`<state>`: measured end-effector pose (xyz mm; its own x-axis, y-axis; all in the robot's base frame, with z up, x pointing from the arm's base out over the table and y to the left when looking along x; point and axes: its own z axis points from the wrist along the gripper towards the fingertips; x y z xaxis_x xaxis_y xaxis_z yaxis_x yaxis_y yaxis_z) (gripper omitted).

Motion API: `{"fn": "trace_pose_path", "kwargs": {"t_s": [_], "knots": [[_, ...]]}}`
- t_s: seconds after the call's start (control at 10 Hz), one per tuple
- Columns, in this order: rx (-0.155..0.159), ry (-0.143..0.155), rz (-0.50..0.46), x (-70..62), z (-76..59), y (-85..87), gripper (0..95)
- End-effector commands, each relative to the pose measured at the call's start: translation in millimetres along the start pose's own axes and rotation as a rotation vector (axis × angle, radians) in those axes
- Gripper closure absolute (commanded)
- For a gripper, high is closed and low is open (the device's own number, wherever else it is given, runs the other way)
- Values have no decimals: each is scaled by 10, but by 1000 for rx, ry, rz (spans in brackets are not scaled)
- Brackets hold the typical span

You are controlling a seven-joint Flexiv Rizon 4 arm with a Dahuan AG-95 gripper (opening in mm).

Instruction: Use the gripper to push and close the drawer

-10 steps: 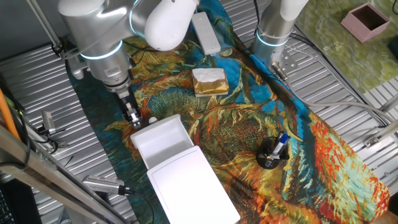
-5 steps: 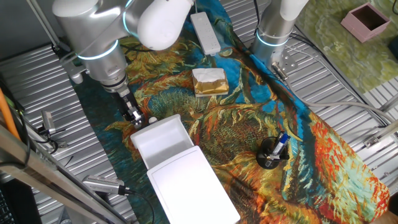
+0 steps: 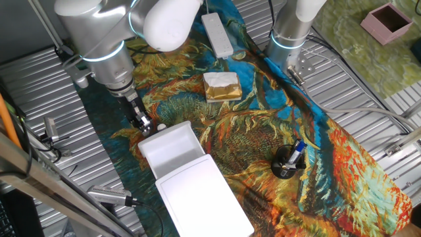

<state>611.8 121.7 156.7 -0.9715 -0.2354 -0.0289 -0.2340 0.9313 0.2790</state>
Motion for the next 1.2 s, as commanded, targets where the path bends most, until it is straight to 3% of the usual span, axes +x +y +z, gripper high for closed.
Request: {"fn": "trace_pose_path", "kwargs": {"t_s": [0.1, 0.2, 0.4, 0.6, 0.8, 1.2], "knots": [[-33, 3, 14, -70, 60, 42, 760], [-38, 3, 18, -99, 99, 73, 570], [-67, -4, 38, -163, 173, 162, 570], [-74, -9, 48, -223, 230, 257, 570], [-107, -16, 73, -286, 296, 395, 570], [-120, -17, 105, -345, 345, 583, 570]]}}
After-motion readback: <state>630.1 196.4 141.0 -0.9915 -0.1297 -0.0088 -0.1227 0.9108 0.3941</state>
